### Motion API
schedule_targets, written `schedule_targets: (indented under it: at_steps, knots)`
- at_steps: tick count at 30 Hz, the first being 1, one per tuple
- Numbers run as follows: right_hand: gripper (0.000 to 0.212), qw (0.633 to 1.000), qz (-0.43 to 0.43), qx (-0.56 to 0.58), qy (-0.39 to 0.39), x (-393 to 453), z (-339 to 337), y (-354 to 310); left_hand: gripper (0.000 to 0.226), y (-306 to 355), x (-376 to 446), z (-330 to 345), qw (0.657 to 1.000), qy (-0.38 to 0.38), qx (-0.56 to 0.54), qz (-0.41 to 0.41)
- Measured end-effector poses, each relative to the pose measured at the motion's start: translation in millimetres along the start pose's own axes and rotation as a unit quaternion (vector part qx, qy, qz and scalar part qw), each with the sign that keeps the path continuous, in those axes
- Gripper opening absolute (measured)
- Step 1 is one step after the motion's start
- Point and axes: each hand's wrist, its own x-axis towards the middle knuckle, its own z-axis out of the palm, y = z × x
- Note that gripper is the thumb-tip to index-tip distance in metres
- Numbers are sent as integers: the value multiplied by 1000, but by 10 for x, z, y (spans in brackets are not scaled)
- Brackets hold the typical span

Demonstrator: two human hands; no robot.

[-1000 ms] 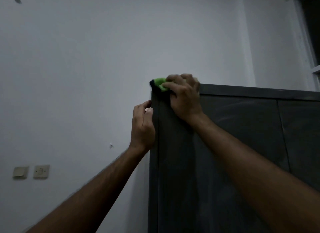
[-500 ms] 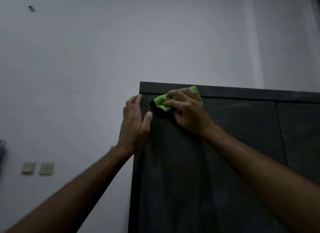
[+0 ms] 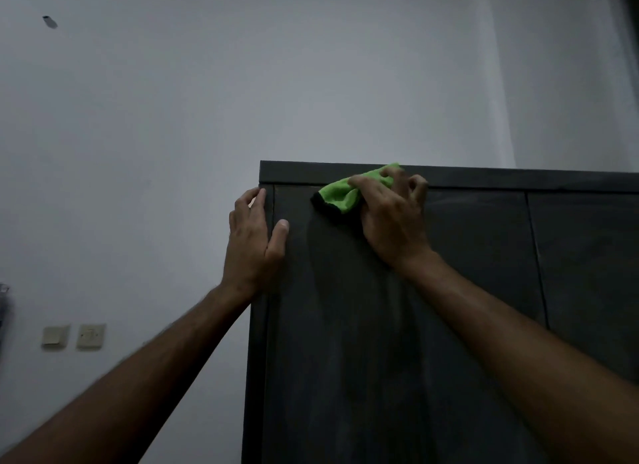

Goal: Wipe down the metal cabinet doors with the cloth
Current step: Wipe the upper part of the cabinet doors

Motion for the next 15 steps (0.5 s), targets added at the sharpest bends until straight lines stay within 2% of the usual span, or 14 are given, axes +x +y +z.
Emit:
schedule_targets:
  at_steps: [4,8,10,12,14,15]
  knots:
    - [44,990,140,-24,2,-52,4,-161,75,-10,54,-44,998,-24,32,40]
    - [46,981,196,13,-7,169,37,-254,77,-72,114,-84,994,-49,76,59]
    - [45,983,180,22,-23,219,54,-361,77,-78,104,-79,993,-45,84,62]
    - [43,993,106,32,-41,91,48,-385,77,-74,87,-64,994,-39,82,63]
    - [43,997,38,42,-45,-88,4,-226,76,-75,84,-55,994,-37,77,62]
    - [42,997,40,40,-44,-121,-38,-98,76,-76,87,-54,995,-37,74,63]
